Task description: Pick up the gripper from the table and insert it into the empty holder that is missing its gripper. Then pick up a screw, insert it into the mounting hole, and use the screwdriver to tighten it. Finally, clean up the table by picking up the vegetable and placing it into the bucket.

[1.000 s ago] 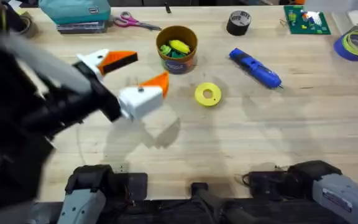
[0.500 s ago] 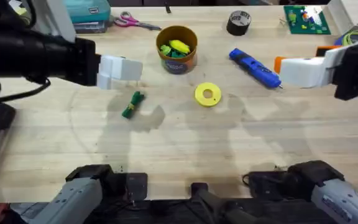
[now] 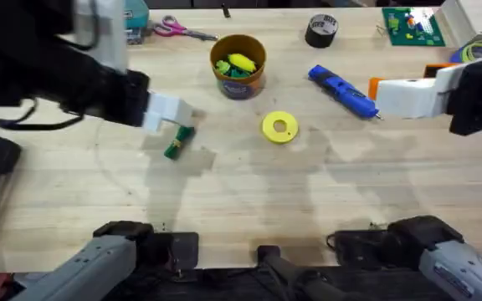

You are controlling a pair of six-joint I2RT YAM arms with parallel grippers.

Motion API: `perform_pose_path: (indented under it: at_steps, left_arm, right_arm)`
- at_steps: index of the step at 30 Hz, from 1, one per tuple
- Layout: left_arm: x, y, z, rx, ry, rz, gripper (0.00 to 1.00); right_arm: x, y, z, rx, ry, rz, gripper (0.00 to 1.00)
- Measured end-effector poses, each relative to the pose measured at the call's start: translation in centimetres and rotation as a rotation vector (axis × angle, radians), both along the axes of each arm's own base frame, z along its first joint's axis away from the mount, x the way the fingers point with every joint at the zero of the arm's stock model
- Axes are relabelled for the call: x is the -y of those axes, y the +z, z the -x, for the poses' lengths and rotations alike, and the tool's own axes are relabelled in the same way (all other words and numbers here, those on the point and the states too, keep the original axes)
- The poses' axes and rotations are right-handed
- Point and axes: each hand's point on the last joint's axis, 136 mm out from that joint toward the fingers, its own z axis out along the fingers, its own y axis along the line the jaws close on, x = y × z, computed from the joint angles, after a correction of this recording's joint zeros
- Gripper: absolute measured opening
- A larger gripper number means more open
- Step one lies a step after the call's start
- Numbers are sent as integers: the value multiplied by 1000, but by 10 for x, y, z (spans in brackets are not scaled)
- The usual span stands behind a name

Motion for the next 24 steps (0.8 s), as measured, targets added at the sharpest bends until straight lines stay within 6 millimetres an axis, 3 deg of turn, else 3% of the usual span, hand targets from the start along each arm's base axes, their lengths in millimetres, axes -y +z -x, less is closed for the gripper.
perform_pose_path:
  at_steps: [5, 10, 14, 24]
  left_arm:
    - [13, -22, -3, -109, -1, -27, 986]
    - [28, -58, -12, -252, 22, -48, 986]
    - [41, -85, -24, -259, 5, -62, 986]
    - [32, -128, -21, -253, 58, -73, 986]
  right_arm:
    - [0, 0, 0, 0, 0, 0, 997]
    - [0, 0, 0, 0, 0, 0, 997]
    - [0, 0, 0, 0, 0, 0, 997]
    - [0, 0, 0, 0, 0, 0, 997]
